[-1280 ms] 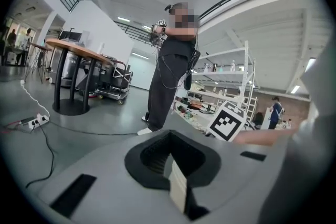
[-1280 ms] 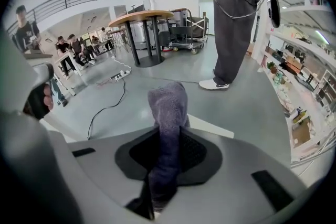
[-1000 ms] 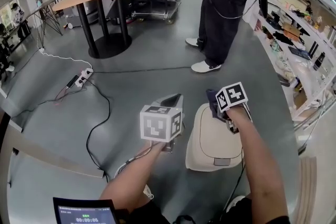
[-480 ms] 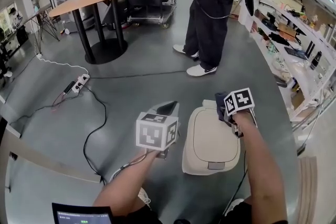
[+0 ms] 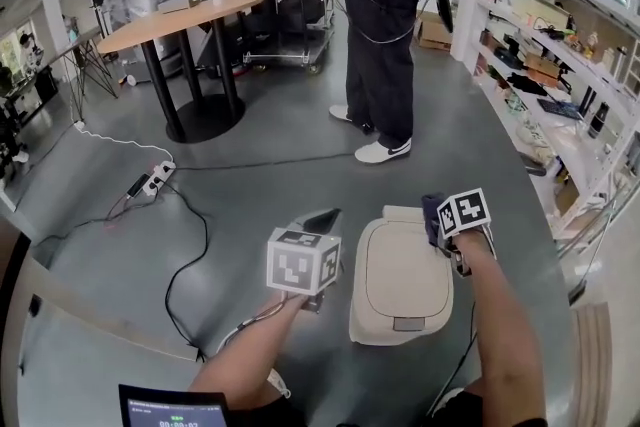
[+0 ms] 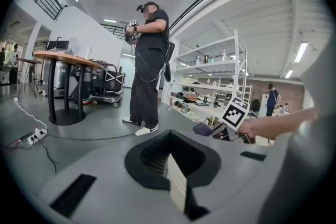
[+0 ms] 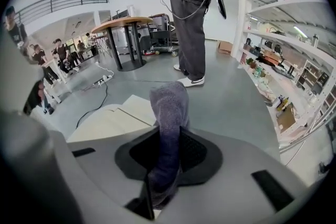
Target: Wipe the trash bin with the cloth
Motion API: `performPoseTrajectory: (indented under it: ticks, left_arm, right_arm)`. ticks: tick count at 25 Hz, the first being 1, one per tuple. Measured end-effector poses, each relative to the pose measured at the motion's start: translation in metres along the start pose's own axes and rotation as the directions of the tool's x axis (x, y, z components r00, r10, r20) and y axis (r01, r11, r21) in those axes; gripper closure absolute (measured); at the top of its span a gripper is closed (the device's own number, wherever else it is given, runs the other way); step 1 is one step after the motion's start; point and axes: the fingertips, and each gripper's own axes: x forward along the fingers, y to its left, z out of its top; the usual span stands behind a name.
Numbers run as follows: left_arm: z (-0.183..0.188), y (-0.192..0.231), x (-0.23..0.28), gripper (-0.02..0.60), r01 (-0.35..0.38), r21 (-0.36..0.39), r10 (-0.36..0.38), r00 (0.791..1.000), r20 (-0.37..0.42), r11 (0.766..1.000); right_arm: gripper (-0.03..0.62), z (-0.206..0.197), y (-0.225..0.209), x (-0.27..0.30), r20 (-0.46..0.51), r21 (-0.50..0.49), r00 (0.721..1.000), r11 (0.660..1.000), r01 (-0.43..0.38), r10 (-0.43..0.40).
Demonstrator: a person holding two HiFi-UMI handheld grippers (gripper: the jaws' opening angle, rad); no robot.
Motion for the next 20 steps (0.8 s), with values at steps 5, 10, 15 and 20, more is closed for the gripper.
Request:
performPoseTrajectory:
  ticks: [5, 10, 15, 20]
  left_arm:
    - [-0.005, 0.004, 0.001, 0.584, -0.036, 0.024, 0.036, 0.999, -0.007, 0.999]
    - [-0.011, 0.006, -0.004, 0.583, -0.051, 0.042, 0.051, 0.999, -0.002, 0.998]
    - [0.003, 0.003, -0.012, 0.584, -0.078, 0.045, 0.076, 0.996, 0.043, 0.996]
    - [0.002, 0.004, -0.026, 0.584, -0.084, 0.024, 0.082, 0.994, 0.068, 0.996]
  right_arm:
    - [0.519, -0.012, -0.014, -0.008, 0.012, 0.063, 1.000, 0.998, -0.008, 0.007]
    - [0.519, 0.001, 0.017, -0.011, 0.045, 0.050, 0.998, 0.998, -0.040, 0.037]
    - [0.520, 0.030, 0.073, -0.027, 0.092, 0.004, 0.982, 0.986, -0.166, 0.165]
    - [0.520, 0.030, 0.134, -0.028, 0.063, -0.029, 0.964, 0.966, -0.258, 0.259]
